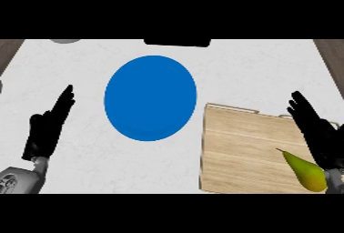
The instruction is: Pick the pear from the tray and place it in the plate
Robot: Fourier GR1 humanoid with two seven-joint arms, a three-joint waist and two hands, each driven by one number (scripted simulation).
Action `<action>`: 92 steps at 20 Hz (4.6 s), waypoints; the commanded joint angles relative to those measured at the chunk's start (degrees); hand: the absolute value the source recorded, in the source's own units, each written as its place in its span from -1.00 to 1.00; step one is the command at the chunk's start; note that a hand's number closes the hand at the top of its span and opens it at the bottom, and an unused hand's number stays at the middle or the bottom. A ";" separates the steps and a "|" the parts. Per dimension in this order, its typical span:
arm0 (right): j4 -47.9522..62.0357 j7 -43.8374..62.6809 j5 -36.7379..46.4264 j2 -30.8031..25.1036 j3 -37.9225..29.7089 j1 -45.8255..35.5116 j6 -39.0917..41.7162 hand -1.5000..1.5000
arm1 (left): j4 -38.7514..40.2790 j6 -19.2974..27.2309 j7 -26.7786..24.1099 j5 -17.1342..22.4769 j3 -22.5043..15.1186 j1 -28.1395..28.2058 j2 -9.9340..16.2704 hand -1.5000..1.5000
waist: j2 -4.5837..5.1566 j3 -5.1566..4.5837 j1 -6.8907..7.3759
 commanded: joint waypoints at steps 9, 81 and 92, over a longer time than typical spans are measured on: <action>-6.90 5.32 15.18 -13.45 15.74 -15.50 19.47 1.00 | -0.05 -1.05 -2.41 -0.67 -2.08 -6.99 -5.46 0.00 | -2.04 1.66 1.42; 20.93 -10.41 60.24 -3.41 2.13 -9.16 45.79 1.00 | -2.81 -10.68 3.18 -13.27 11.80 -5.85 -16.44 0.00 | -1.96 2.31 -1.14; 1.89 26.23 70.12 14.34 -2.97 -0.98 20.45 1.00 | -1.28 -9.80 0.87 -13.26 14.43 -3.34 -15.57 0.00 | -3.51 2.05 -5.07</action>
